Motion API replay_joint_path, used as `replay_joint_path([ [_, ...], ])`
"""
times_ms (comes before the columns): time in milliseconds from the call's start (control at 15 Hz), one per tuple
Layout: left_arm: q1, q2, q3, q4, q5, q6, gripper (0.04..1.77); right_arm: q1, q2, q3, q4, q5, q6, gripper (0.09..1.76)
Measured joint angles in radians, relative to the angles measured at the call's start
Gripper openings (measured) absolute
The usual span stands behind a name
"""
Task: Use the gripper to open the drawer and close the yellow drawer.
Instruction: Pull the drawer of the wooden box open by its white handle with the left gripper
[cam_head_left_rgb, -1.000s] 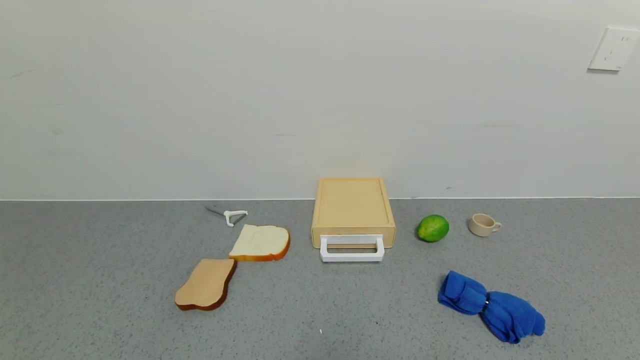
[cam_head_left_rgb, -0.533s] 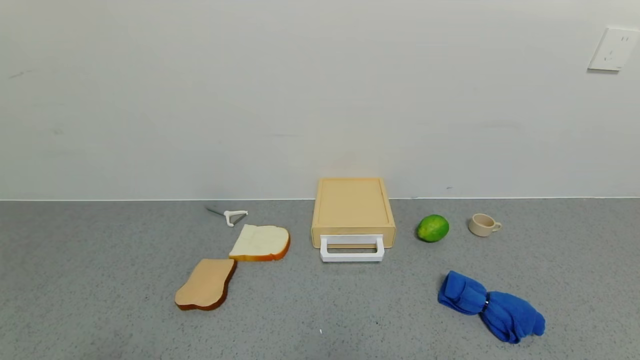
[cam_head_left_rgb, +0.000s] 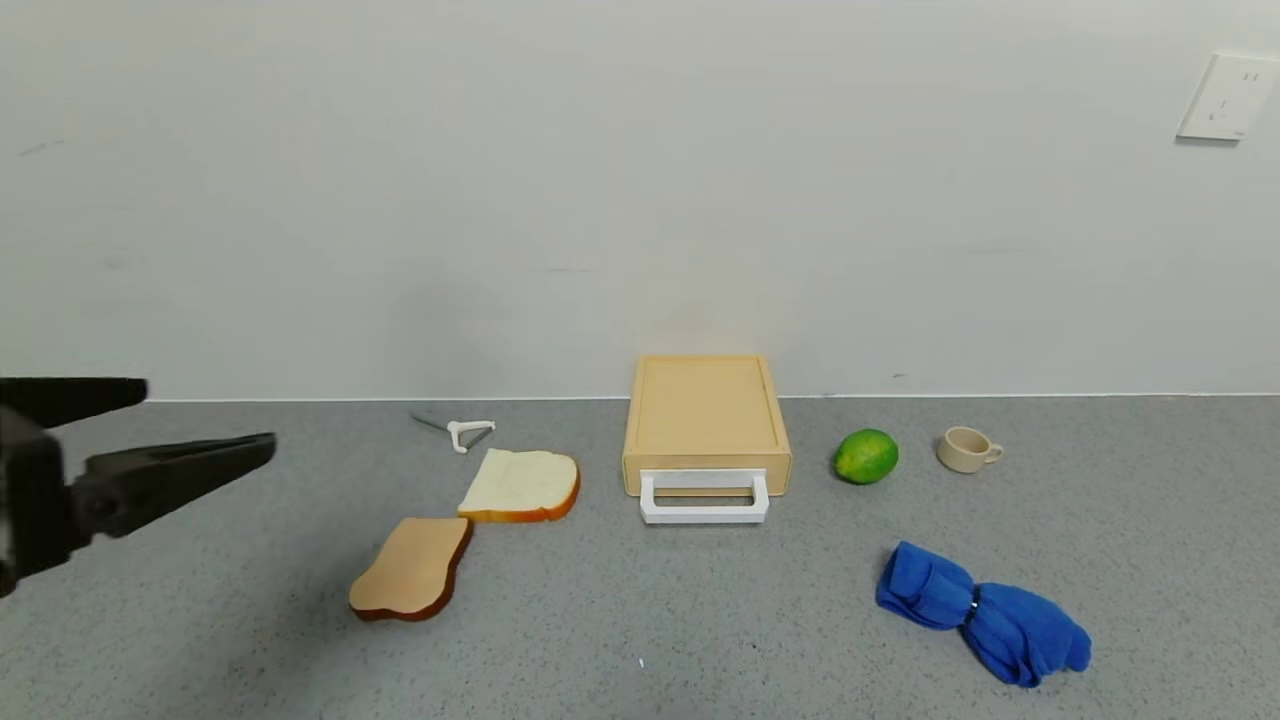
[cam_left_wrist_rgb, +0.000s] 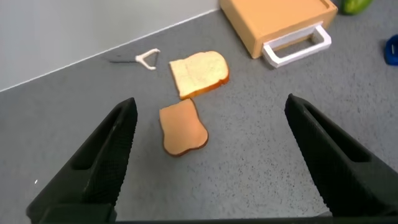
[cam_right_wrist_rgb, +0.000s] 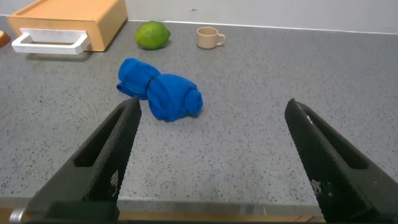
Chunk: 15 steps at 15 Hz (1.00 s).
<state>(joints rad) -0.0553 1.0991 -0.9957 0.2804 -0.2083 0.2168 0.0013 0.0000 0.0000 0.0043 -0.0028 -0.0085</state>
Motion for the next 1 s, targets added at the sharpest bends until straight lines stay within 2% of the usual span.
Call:
replay_joint_path([
  [267, -0.127, 0.264, -0.141, 0.004, -0.049, 0.045, 1.72, 0.000, 0.000, 0.000, 0.000, 0.000, 0.000, 1.70],
  [533, -0.254, 0.469, -0.251, 0.003, -0.057, 0.059, 1.72, 0.000, 0.000, 0.000, 0.000, 0.000, 0.000, 1.70],
  [1000, -0.381, 0.777, -0.429, 0.001, -0.054, 0.069, 1.72, 0.000, 0.000, 0.000, 0.000, 0.000, 0.000, 1.70],
])
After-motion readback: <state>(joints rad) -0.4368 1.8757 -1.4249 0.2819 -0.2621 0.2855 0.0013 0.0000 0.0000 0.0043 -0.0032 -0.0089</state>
